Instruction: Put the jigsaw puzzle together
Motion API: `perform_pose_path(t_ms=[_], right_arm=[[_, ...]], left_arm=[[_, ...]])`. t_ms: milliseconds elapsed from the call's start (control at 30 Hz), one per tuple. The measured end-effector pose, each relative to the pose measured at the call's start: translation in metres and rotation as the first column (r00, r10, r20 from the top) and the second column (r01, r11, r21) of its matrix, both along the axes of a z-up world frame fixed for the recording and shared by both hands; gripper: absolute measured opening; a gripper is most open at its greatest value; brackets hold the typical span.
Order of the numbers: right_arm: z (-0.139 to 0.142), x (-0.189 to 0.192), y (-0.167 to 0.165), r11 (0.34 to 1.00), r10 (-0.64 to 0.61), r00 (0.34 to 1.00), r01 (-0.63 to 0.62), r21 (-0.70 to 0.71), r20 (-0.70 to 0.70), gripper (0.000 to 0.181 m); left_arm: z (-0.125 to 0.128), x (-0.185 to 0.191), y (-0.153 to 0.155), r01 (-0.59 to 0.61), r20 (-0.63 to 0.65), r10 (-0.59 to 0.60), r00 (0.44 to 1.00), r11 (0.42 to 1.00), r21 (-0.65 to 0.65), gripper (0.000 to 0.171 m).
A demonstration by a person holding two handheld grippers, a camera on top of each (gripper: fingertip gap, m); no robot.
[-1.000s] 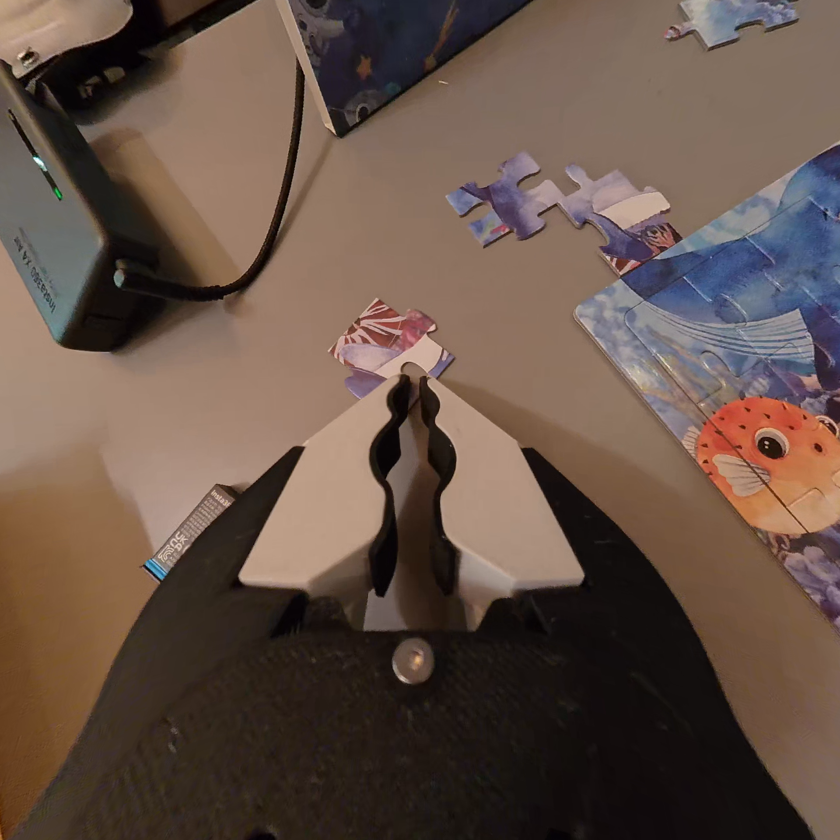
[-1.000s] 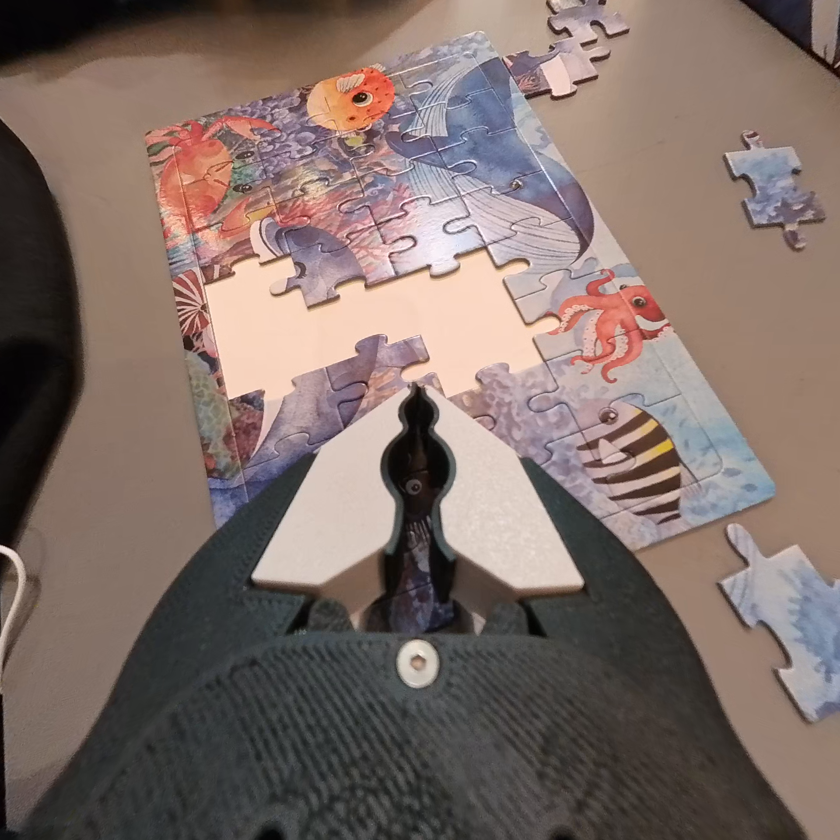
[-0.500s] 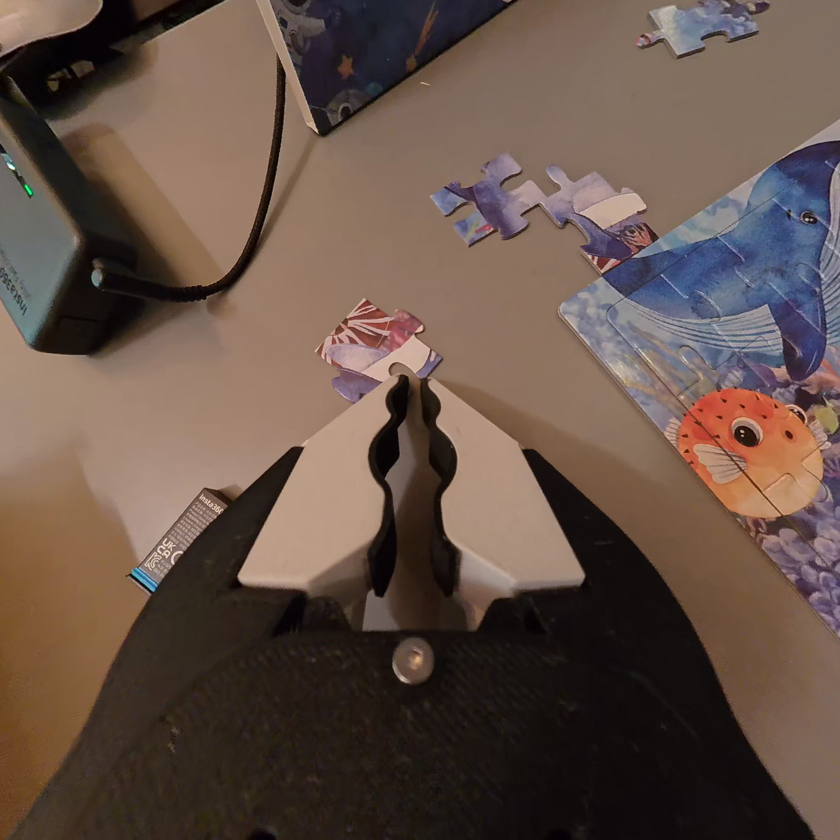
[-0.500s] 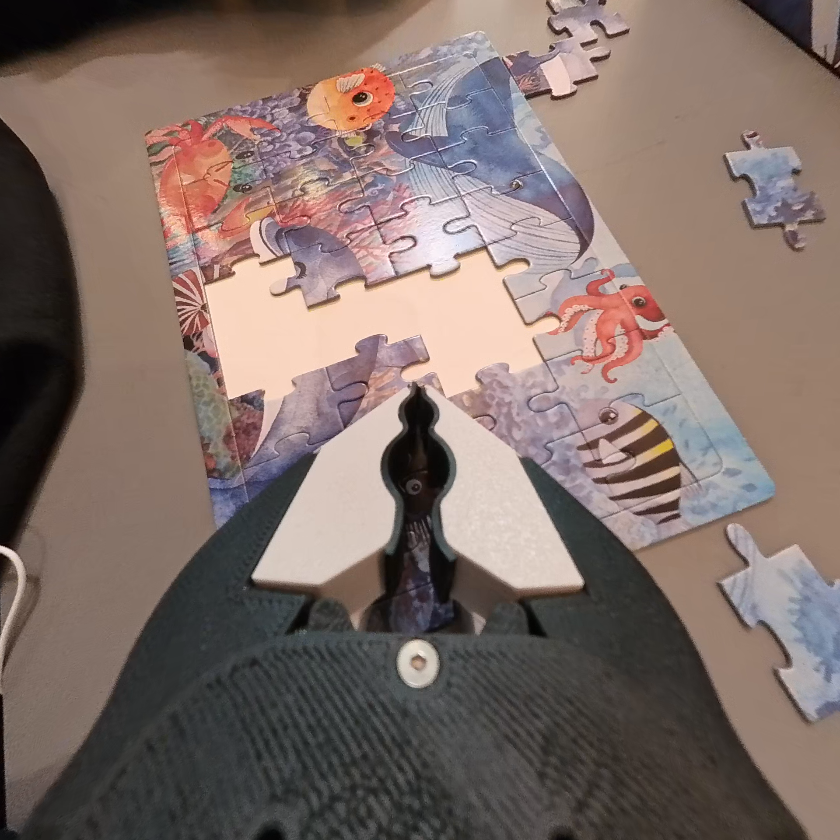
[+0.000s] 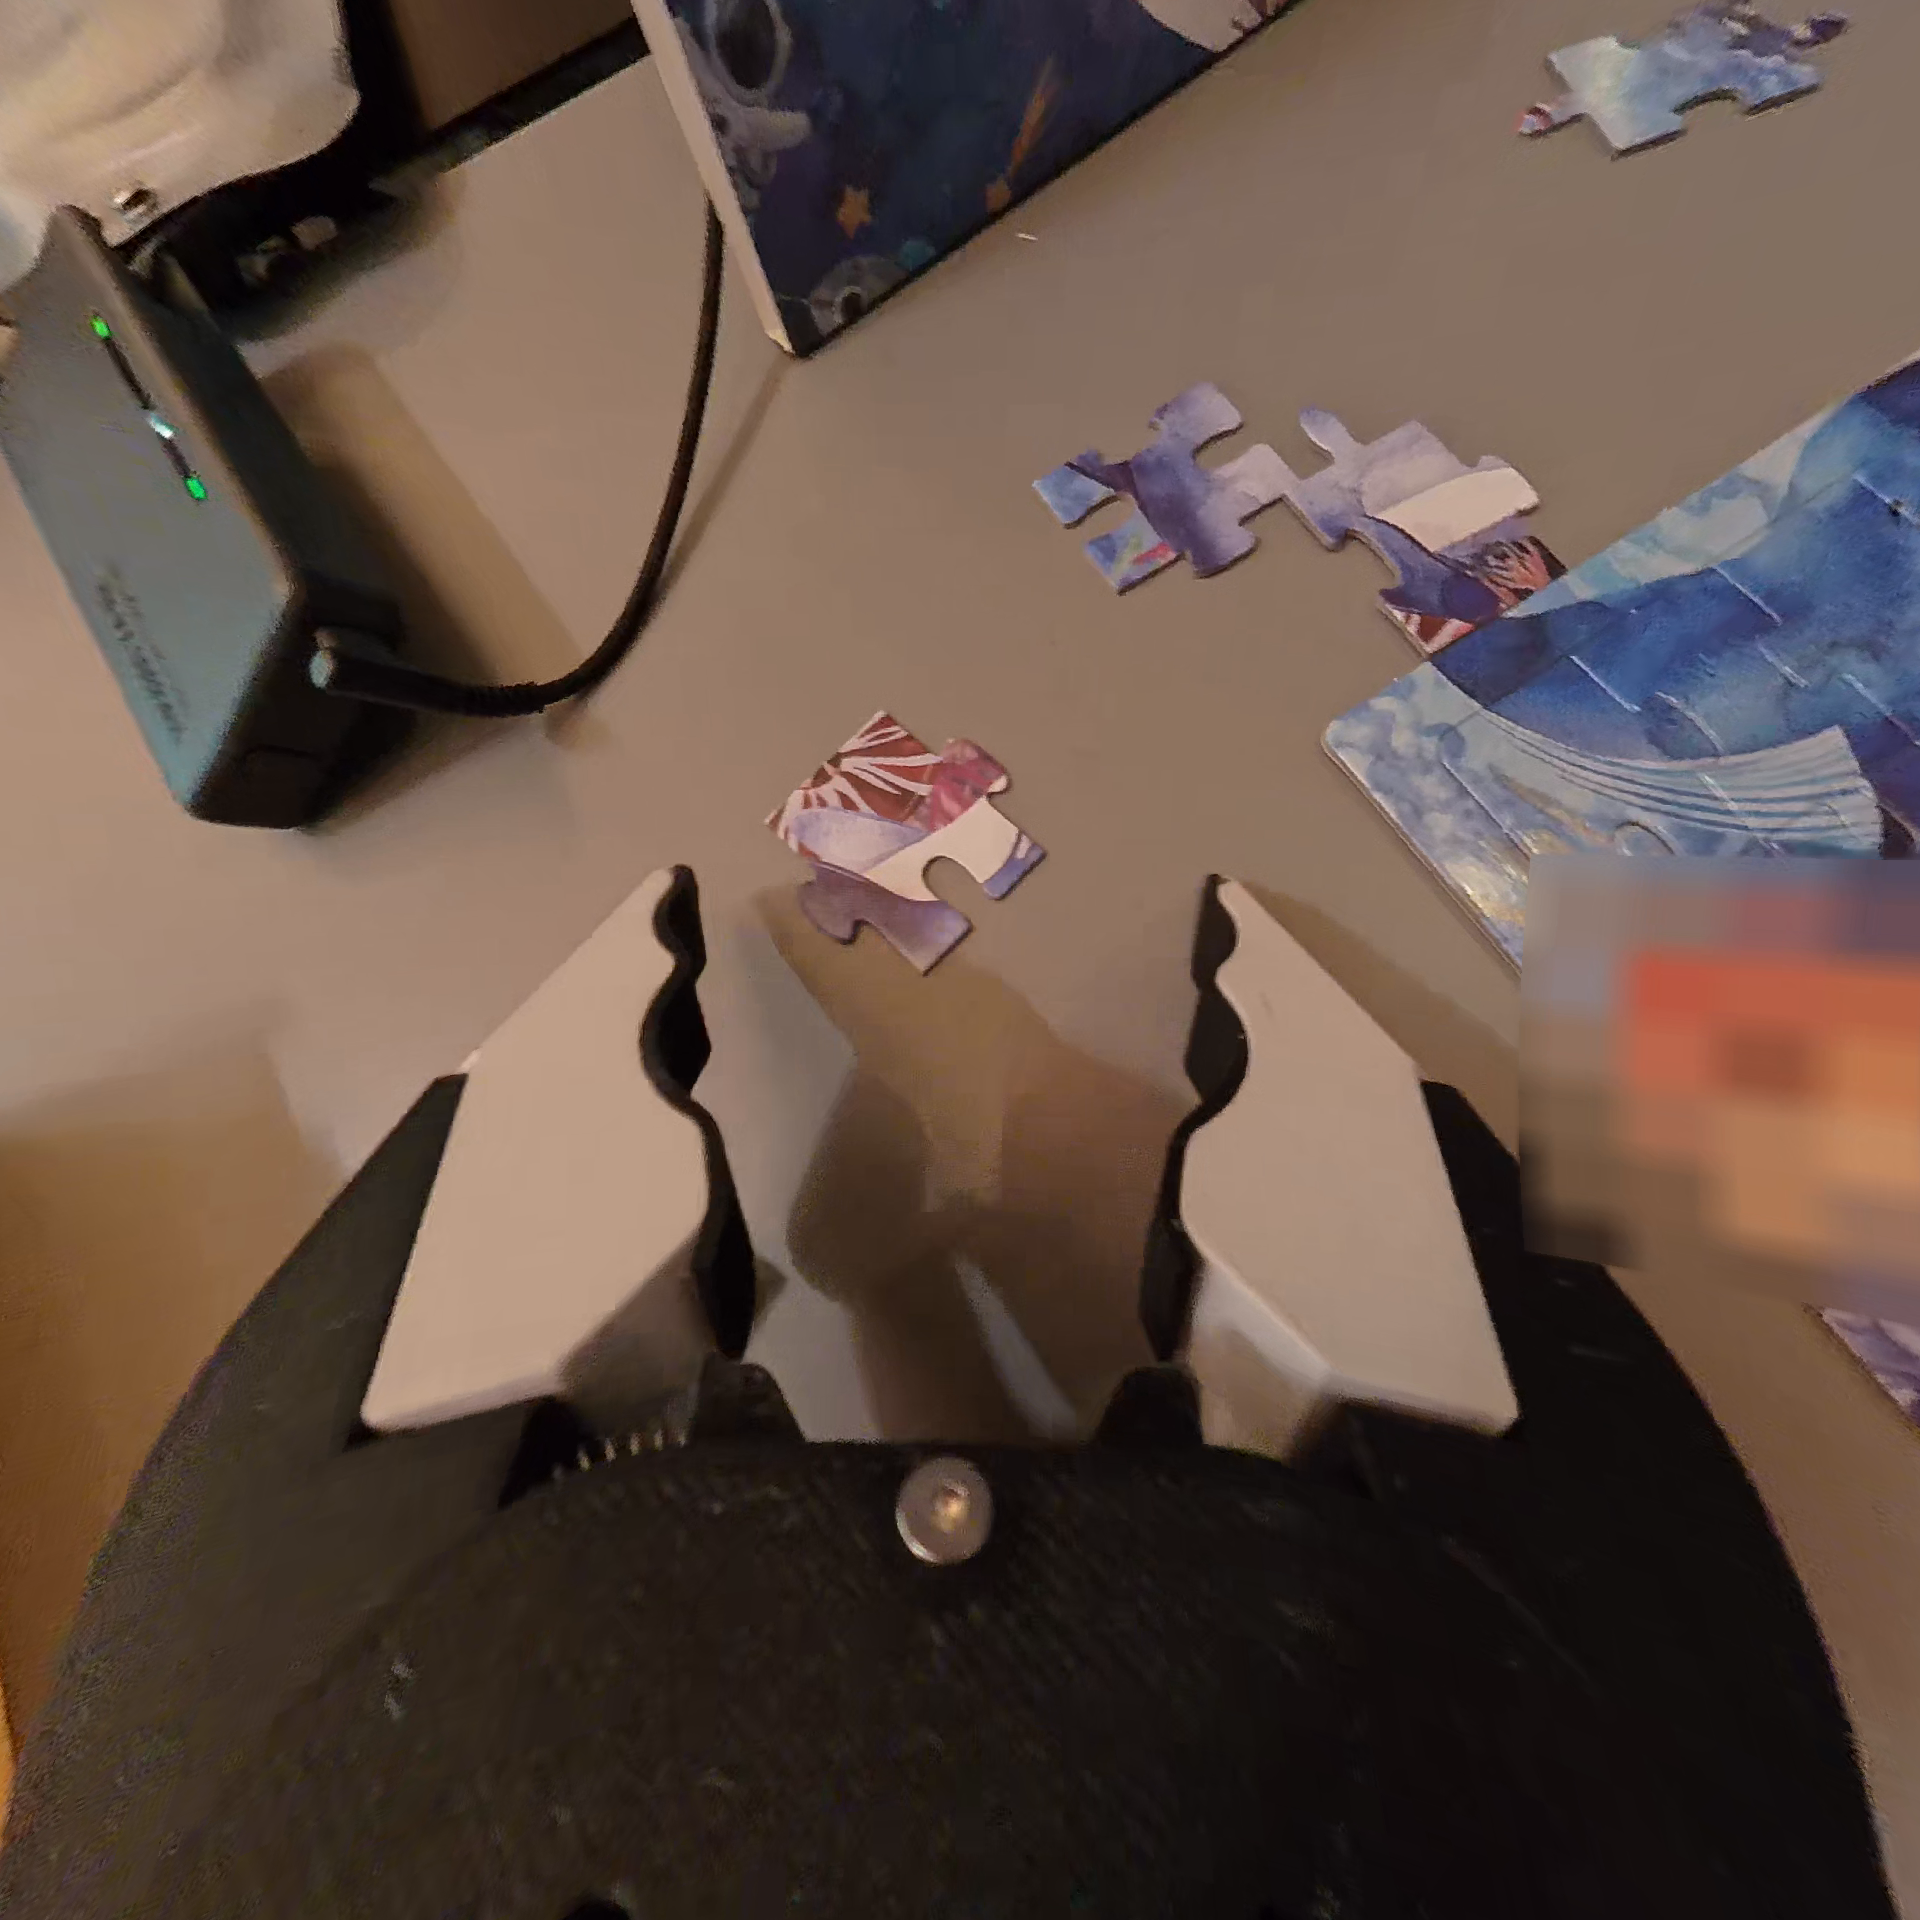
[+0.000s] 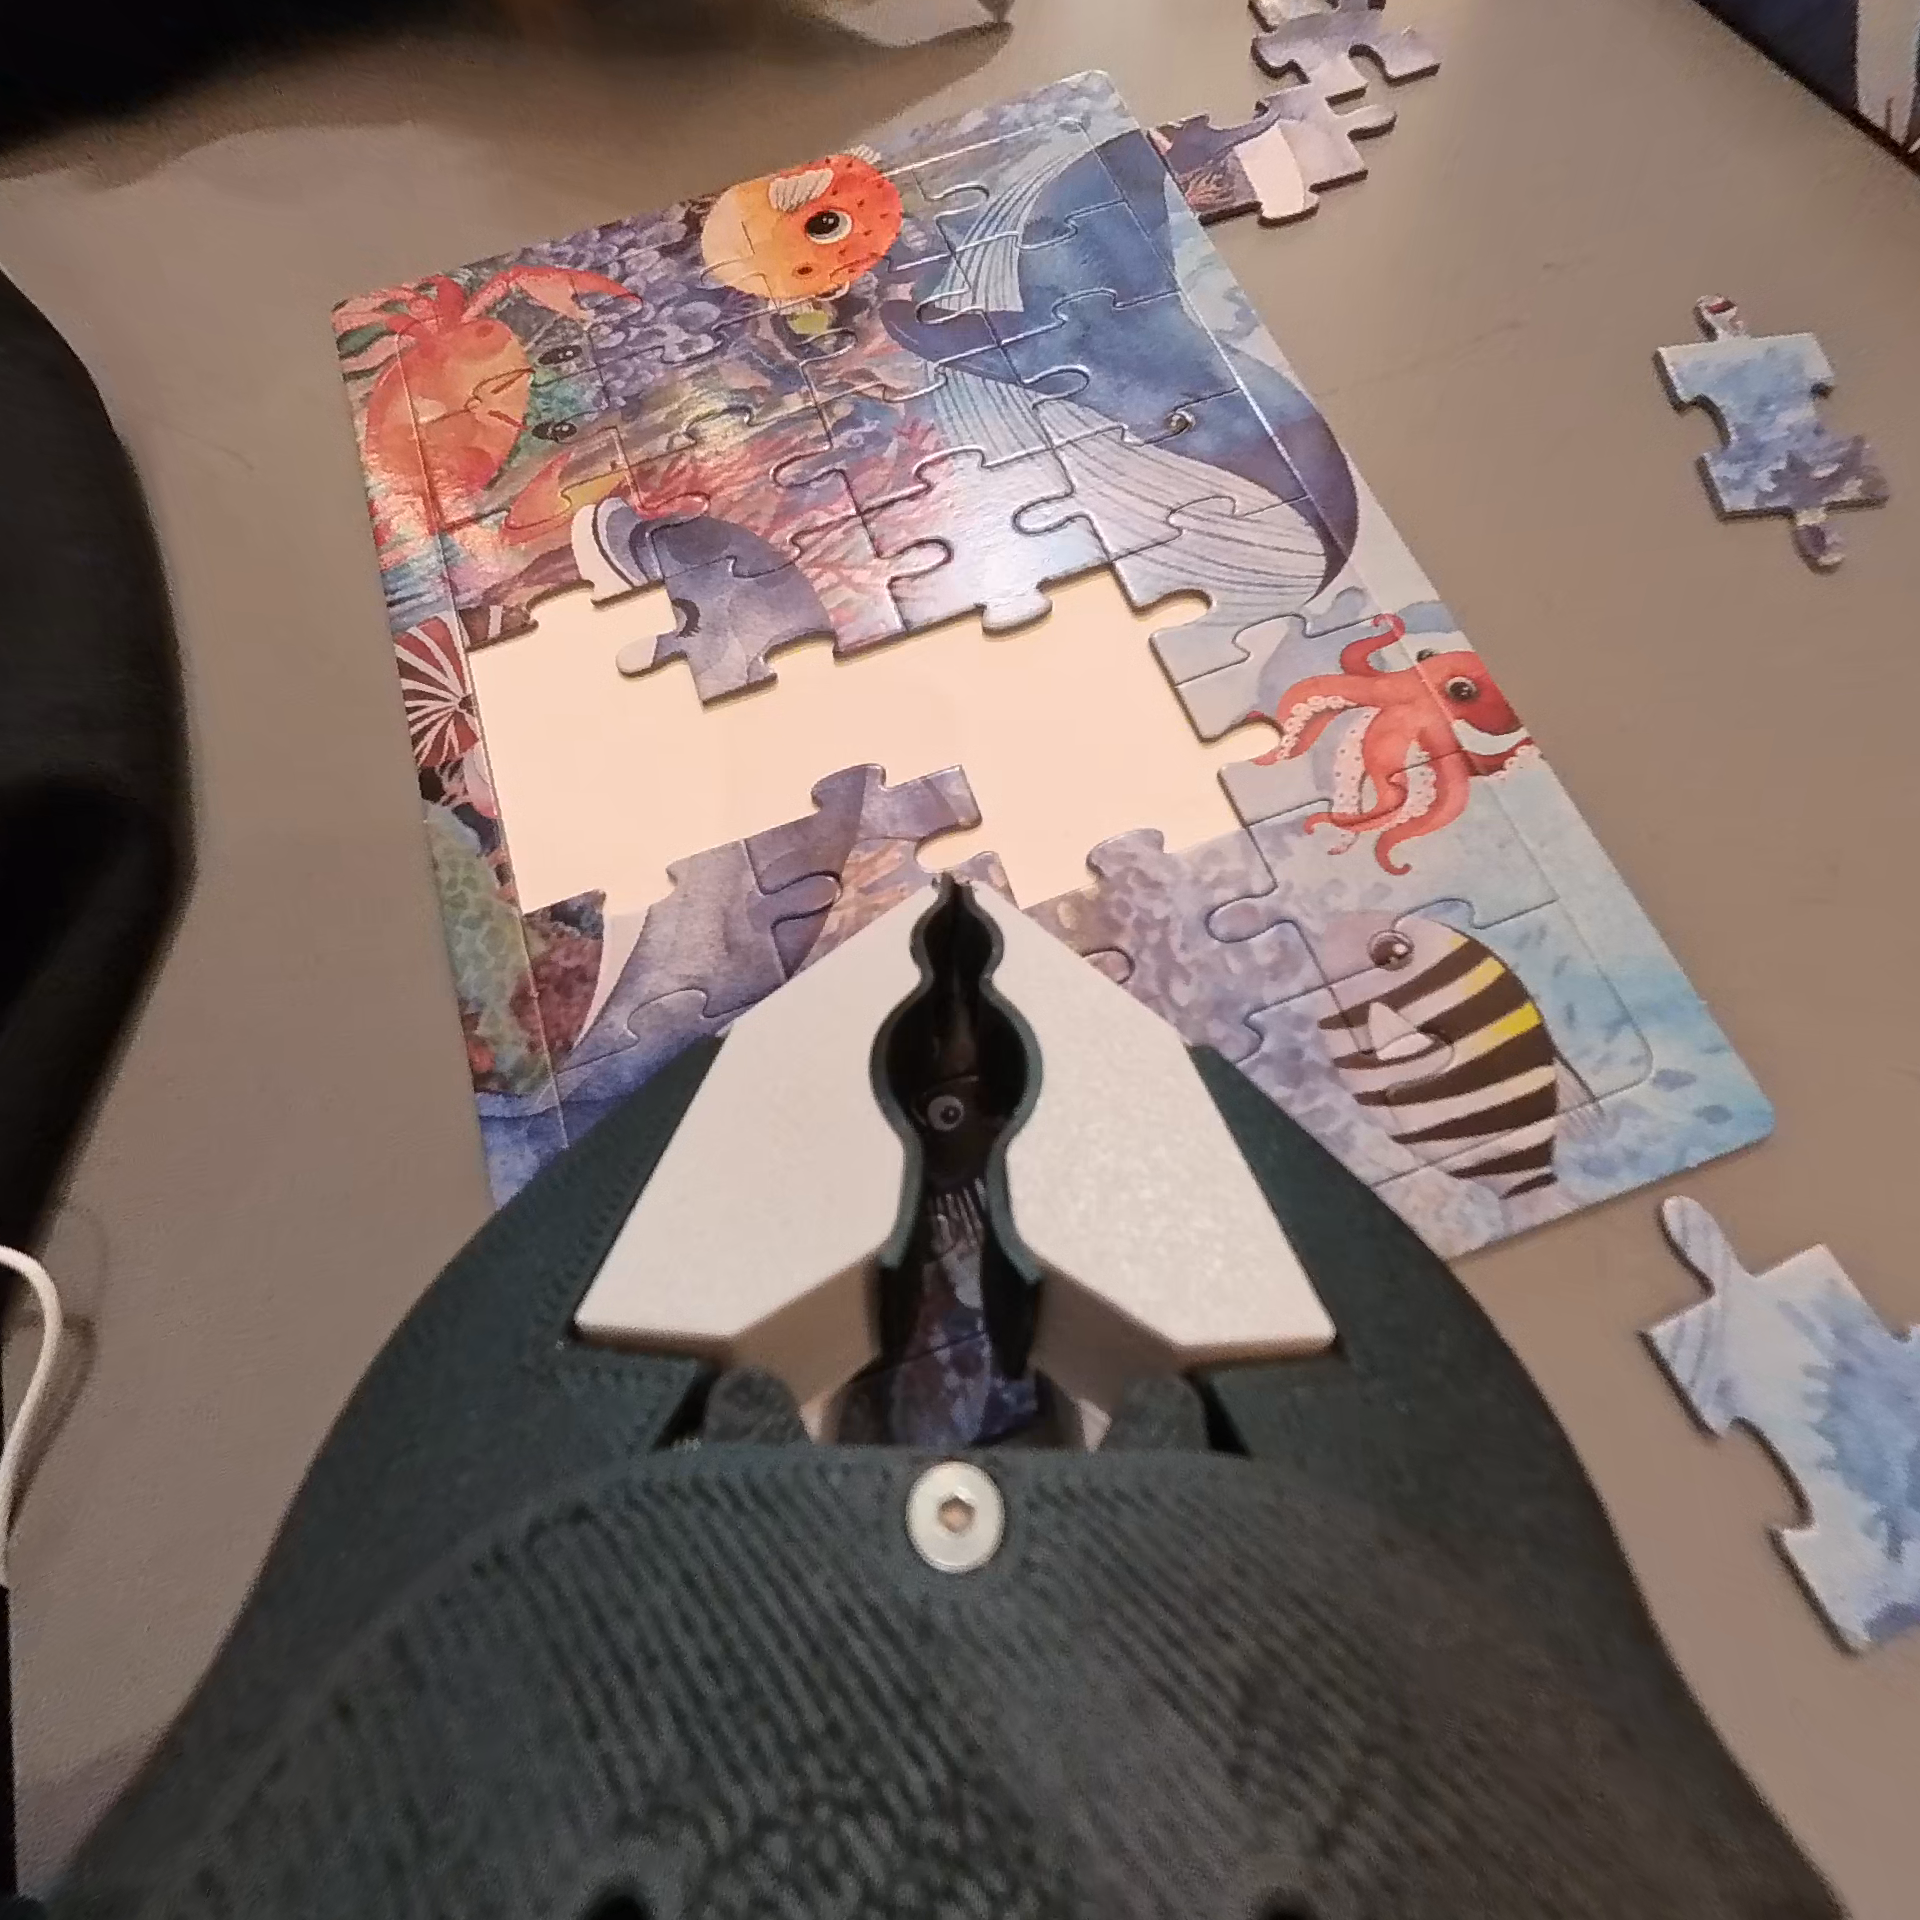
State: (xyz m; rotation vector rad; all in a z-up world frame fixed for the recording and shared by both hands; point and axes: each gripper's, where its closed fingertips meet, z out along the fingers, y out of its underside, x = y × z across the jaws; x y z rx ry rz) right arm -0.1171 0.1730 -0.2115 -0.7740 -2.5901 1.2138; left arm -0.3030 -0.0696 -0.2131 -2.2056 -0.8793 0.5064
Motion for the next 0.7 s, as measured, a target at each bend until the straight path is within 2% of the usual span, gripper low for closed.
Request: perform_pose_path(t_ms=[67, 133, 267, 367, 700], right_arm=[[0.0, 0.0, 0.0, 1.0, 0.0, 1.0, 0.0, 0.0, 0.0, 0.0], [0.0, 0.0, 0.0, 1.0, 0.0, 1.0, 0.0, -0.001, 0.001, 0.0], [0.0, 0.0, 0.0, 1.0, 0.0, 1.0, 0.0, -0.001, 0.002, 0.0], [0.0, 0.0, 0.0, 1.0, 0.0, 1.0, 0.0, -0.001, 0.002, 0.0], [0.0, 0.0, 0.0, 1.0, 0.0, 1.0, 0.0, -0.002, 0.003, 0.0]], left_arm=[[-0.003, -0.003, -0.002, -0.024, 0.002, 0.024, 1.0, 0.999, -0.026, 0.099], [-0.003, -0.002, 0.0, -0.02, 0.009, 0.02, 1.0, 1.0, -0.021, 0.098], [-0.007, 0.005, 0.009, 0.004, 0.086, -0.006, 0.996, 1.0, 0.027, 0.081], [-0.007, 0.005, 0.008, -0.011, 0.102, 0.007, 0.995, 0.999, 0.037, 0.081], [-0.008, -0.011, 0.0, -0.142, 0.103, 0.138, 0.985, 0.989, 0.035, 0.084]])
